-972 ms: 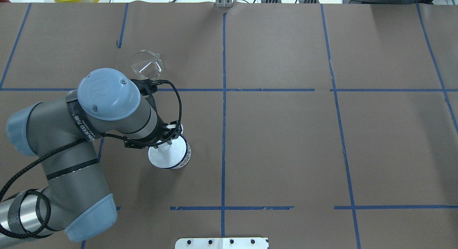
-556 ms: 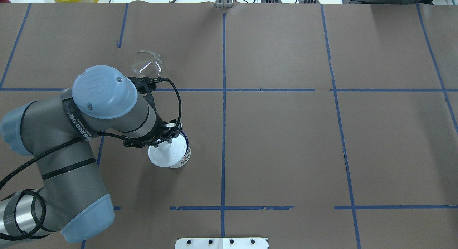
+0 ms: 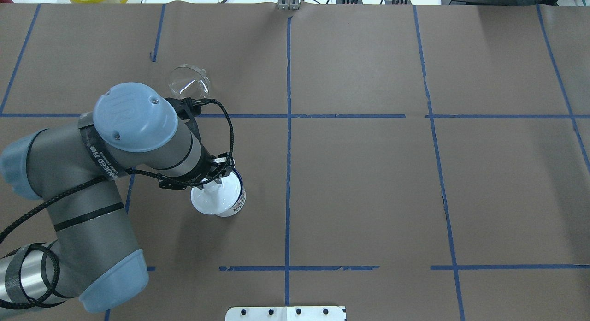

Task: Remove funnel from cup
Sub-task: 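Lower the lid onto the mug opening and hold it seated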

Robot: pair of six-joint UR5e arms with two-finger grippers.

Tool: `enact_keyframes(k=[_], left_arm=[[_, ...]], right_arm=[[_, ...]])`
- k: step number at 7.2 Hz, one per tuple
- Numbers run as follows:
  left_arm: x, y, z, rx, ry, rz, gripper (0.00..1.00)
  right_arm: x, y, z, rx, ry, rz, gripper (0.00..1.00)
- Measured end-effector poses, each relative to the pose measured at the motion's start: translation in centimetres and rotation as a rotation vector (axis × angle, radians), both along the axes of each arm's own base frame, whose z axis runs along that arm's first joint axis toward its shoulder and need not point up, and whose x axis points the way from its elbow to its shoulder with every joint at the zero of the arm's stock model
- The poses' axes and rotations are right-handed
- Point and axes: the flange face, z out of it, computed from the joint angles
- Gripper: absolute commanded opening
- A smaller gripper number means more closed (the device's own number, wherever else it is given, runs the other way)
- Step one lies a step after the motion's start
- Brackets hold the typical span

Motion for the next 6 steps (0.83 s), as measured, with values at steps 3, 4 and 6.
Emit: enact_keyframes(k=[3, 4, 6], left_arm=[[0.19, -0.03, 0.06, -0.019, 0.0, -0.018, 0.0], [0.25, -0.06, 0.15, -0.02, -0.002, -0.018, 0.0], [0.36, -0.12, 0.31, -0.021, -0.004, -0.018, 0.0]], right_arm=[[0.0, 0.0, 0.0, 0.0, 0.0, 0.0, 1.0], [0.0, 0.0, 0.0, 0.0, 0.0, 0.0, 1.0], [0.0, 0.0, 0.0, 0.0, 0.0, 0.0, 1.0]])
